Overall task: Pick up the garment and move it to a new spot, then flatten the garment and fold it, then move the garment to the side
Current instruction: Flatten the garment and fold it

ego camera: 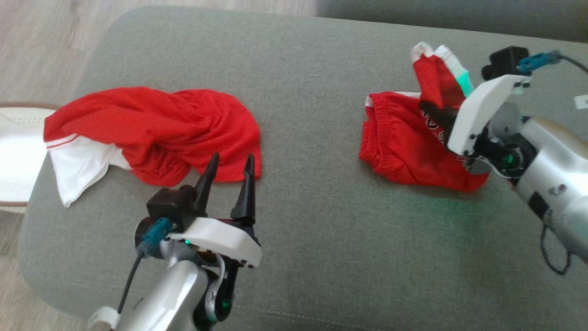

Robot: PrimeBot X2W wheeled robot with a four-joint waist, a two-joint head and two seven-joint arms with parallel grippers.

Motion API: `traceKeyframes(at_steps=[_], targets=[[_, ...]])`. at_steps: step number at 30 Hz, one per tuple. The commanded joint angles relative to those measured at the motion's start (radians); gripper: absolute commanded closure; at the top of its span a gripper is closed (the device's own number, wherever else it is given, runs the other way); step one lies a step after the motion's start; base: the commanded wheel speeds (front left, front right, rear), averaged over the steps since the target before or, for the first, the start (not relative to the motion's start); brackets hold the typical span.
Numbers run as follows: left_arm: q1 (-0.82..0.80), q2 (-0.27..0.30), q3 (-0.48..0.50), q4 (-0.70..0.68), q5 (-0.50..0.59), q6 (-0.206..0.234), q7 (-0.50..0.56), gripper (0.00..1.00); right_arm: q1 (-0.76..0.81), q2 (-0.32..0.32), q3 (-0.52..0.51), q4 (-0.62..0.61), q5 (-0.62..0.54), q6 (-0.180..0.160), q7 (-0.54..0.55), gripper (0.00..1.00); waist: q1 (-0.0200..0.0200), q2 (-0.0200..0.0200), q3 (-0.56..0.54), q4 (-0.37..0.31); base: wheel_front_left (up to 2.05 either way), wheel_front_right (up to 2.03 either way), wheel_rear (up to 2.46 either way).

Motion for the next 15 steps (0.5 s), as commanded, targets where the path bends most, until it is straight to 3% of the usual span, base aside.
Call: traceKeyframes(at_steps=[1, 6, 7, 8, 9, 10, 11, 15], targets=[[-0.037, 0.0, 0.038, -0.025, 0.01, -0.008, -0.012, 0.0, -0.011, 0.014, -0.007, -0.001, 0.007, -0.001, 0.001, 1.0, 0.0, 0.0, 0.009, 0.01, 0.0, 0.0, 0.0], [-0.045, -0.018, 0.046, -0.006, 0.019, -0.018, -0.012, 0.0, 0.008, 0.066, -0.009, 0.031, 0.025, -0.001, 0.002, 1.0, 0.0, 0.0, 0.019, 0.022, 0.0, 0.0, 0.0], [-0.046, -0.021, 0.048, -0.003, 0.021, -0.019, -0.012, 0.0, 0.011, 0.074, -0.01, 0.035, 0.028, -0.001, 0.0, 0.81, 0.0, 0.0, 0.02, 0.021, 0.0, 0.0, 0.0], [-0.047, -0.023, 0.05, 0.0, 0.022, -0.021, -0.012, 0.0, 0.014, 0.081, -0.01, 0.039, 0.03, -0.001, 0.0, 0.53, 0.0, 0.0, 0.02, 0.02, 0.0, 0.0, 0.0], [-0.047, -0.025, 0.053, 0.004, 0.024, -0.023, -0.012, 0.0, 0.018, 0.089, -0.01, 0.041, 0.034, -0.001, 0.001, 0.06, 0.0, 0.0, 0.021, 0.018, 0.0, 0.0, 0.0], [-0.047, -0.025, 0.053, 0.004, 0.024, -0.023, -0.012, 0.0, 0.018, 0.089, -0.01, 0.041, 0.034, -0.001, 0.001, 0.06, 0.0, 0.0, 0.021, 0.018, 0.0, 0.0, 0.0], [-0.046, -0.026, 0.056, 0.007, 0.025, -0.025, -0.012, 0.0, 0.02, 0.097, -0.014, 0.04, 0.04, -0.001, -0.003, 0.0, 0.0, 0.0, 0.02, 0.014, 0.0, 0.0, 0.0], [-0.042, -0.026, 0.073, 0.017, 0.028, -0.028, -0.012, 0.0, 0.027, 0.113, -0.042, -0.019, 0.062, -0.001, -0.042, 0.0, 0.0, 0.0, 0.011, -0.014, 0.0, 0.0, 0.0]])
